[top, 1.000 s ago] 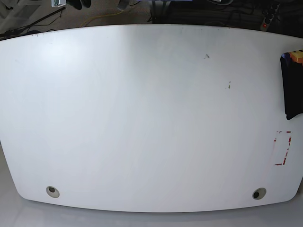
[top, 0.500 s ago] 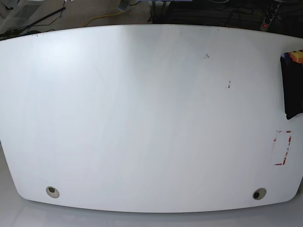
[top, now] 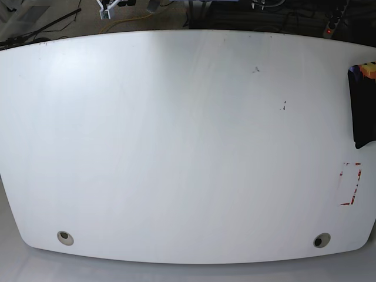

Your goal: Fold the T-shirt properly

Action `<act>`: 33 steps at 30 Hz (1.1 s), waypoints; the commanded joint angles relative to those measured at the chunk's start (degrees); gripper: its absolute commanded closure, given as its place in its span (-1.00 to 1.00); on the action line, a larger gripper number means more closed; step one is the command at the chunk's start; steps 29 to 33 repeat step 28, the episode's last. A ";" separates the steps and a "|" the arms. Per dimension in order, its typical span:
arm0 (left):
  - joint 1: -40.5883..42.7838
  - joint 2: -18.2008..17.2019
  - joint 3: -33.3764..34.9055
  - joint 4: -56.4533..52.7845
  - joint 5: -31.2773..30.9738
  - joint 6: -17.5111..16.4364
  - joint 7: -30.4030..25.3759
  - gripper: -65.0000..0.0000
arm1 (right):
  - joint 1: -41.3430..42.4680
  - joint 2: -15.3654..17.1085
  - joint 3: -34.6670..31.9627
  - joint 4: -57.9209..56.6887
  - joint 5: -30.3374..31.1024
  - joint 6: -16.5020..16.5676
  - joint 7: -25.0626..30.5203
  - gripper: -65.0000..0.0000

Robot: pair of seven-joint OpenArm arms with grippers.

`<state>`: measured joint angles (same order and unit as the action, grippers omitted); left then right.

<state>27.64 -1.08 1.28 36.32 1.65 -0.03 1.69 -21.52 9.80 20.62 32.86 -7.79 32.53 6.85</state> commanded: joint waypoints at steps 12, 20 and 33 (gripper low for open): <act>-18.19 -0.10 -0.53 -25.02 -3.80 -0.01 -0.42 -0.26 | 14.35 0.44 0.26 -18.14 -12.47 -7.79 0.49 0.37; -21.35 -0.28 -0.88 -28.36 -3.89 -0.01 -0.42 -0.26 | 15.14 -0.70 0.26 -17.96 -16.96 -9.37 0.49 0.36; -22.06 -0.98 -4.05 -28.54 -3.54 -0.01 -0.24 -0.26 | 14.97 -1.50 0.26 -17.87 -17.04 -9.37 0.58 0.36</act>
